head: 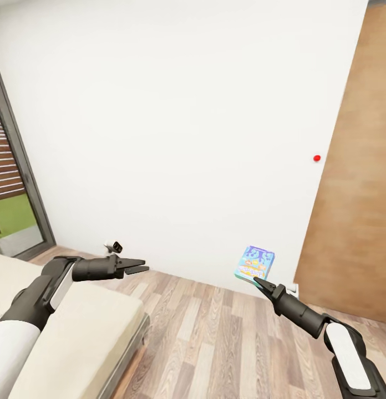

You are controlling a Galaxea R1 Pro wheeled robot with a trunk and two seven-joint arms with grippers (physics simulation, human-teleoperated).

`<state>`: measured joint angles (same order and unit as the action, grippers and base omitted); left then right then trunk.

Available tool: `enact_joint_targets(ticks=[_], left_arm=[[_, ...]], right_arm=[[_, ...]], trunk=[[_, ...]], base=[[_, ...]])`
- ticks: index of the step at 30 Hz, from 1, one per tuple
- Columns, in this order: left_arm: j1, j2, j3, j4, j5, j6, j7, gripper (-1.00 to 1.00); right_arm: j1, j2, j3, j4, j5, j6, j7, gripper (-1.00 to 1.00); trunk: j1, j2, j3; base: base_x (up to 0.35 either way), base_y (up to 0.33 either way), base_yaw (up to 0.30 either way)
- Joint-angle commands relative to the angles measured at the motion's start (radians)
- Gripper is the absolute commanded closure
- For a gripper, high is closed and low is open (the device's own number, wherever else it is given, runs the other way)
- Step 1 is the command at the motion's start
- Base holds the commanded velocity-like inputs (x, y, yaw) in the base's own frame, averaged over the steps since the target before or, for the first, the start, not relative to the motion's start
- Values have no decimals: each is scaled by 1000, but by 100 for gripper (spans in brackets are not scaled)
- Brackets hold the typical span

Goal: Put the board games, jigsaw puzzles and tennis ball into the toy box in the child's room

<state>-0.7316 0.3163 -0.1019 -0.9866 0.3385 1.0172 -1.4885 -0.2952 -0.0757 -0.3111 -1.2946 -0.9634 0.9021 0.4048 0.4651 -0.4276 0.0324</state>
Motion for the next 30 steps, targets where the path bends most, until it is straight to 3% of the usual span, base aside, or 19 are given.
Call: enact_joint_targets(ticks=[1, 4, 30], left_arm=[[0, 1, -2, 0, 2, 11, -3, -100], [0, 1, -2, 0, 2, 11, -3, -100], [0, 1, -2, 0, 2, 11, -3, -100]], right_arm=[[-1, 0, -2, 1, -2, 6, 6, 100], [-1, 0, -2, 2, -2, 6, 6, 100], [-1, 0, -2, 5, -1, 6, 6, 100]], trunk=[[-4, 7, 3], [-15, 28, 14], [-15, 28, 26]], base=[[0, 0, -276], [0, 0, -276], [0, 0, -276]])
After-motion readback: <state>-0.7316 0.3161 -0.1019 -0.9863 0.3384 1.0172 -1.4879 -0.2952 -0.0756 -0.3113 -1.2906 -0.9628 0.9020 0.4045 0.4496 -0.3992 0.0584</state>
